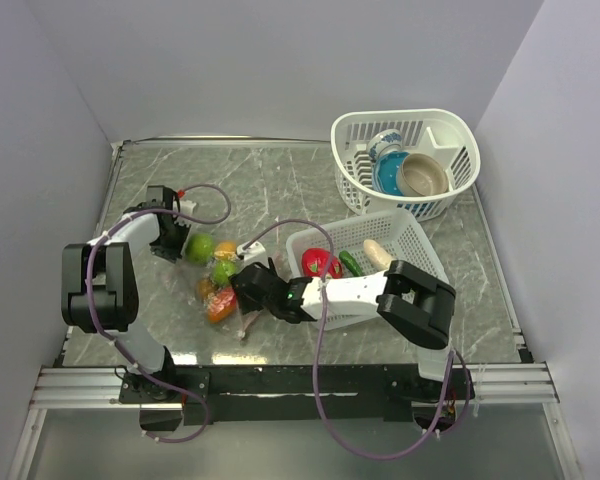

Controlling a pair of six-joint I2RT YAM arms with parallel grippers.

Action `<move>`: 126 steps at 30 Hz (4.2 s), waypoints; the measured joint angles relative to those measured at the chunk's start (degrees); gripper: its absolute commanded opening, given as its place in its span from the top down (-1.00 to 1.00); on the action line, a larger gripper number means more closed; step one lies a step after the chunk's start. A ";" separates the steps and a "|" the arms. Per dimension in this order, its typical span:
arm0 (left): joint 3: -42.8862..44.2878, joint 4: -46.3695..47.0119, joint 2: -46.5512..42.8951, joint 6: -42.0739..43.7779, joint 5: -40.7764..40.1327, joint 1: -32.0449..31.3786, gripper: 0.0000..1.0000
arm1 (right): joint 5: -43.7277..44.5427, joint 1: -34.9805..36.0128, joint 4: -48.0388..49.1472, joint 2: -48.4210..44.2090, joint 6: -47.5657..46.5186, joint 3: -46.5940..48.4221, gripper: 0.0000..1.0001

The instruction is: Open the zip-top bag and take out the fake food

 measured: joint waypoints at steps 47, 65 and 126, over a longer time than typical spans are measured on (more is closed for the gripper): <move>-4.04 0.94 -1.84 -3.76 -1.79 -4.79 0.98 | -13.03 5.29 13.77 4.44 -14.32 -1.64 0.53; -4.09 3.48 -0.74 -0.96 -3.04 4.46 0.99 | -1.27 5.22 4.15 -27.54 -6.88 -18.71 0.68; -2.47 -13.60 -11.91 -1.14 4.59 2.14 0.99 | 4.44 8.13 4.70 -2.69 2.05 -8.17 0.67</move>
